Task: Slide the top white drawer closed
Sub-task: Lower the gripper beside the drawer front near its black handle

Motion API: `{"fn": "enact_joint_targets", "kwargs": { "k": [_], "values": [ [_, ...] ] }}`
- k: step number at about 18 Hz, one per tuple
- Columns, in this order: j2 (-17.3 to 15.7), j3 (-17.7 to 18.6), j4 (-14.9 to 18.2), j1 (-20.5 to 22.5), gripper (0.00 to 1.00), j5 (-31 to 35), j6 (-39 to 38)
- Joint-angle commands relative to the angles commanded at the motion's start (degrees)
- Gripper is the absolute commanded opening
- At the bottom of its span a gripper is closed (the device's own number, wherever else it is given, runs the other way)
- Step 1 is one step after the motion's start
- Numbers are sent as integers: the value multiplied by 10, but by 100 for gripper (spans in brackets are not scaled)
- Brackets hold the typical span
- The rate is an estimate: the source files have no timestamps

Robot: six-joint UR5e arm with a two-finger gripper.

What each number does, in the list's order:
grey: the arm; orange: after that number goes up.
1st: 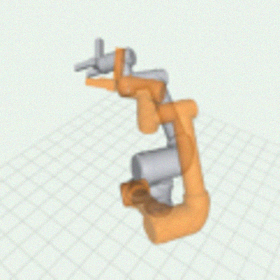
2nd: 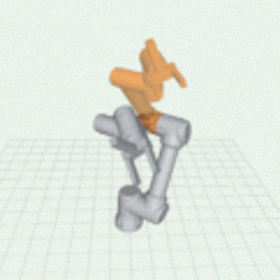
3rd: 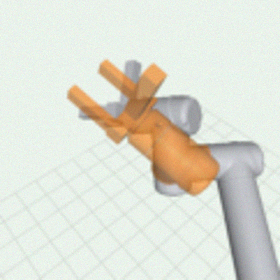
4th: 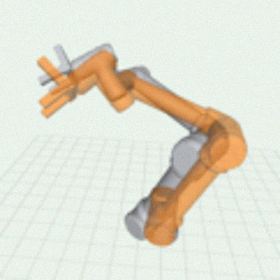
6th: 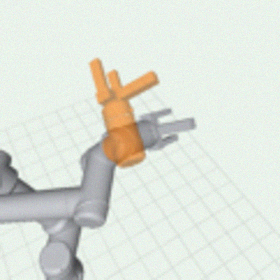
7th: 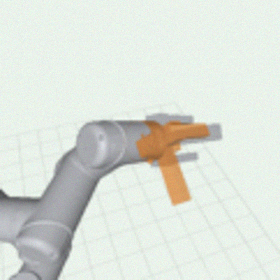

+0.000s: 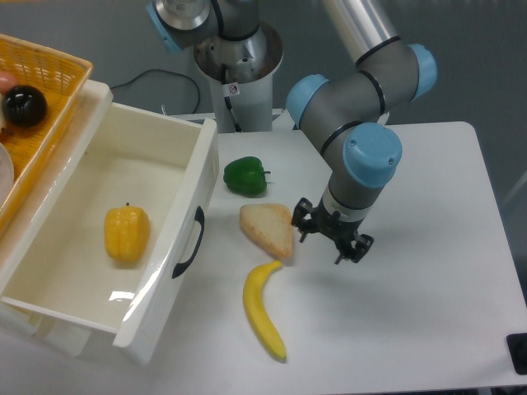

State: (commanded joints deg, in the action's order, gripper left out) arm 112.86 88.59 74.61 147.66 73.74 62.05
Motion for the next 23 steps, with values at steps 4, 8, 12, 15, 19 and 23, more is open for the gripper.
{"fn": "enact_joint_targets", "kwargs": {
  "k": [4, 8, 12, 15, 19, 23],
  "values": [
    [-11, 0, 2, -18, 21, -19, -52],
    [-17, -5, -1, -49, 18, -49, -89],
    [-25, -6, -3, -58, 17, -82, -97],
    [-26, -6, -2, -60, 17, -89, -96],
    [-33, -6, 1, -59, 17, -96, -96],
    [-33, -6, 1, -68, 17, -104, -96]
  ]
}}
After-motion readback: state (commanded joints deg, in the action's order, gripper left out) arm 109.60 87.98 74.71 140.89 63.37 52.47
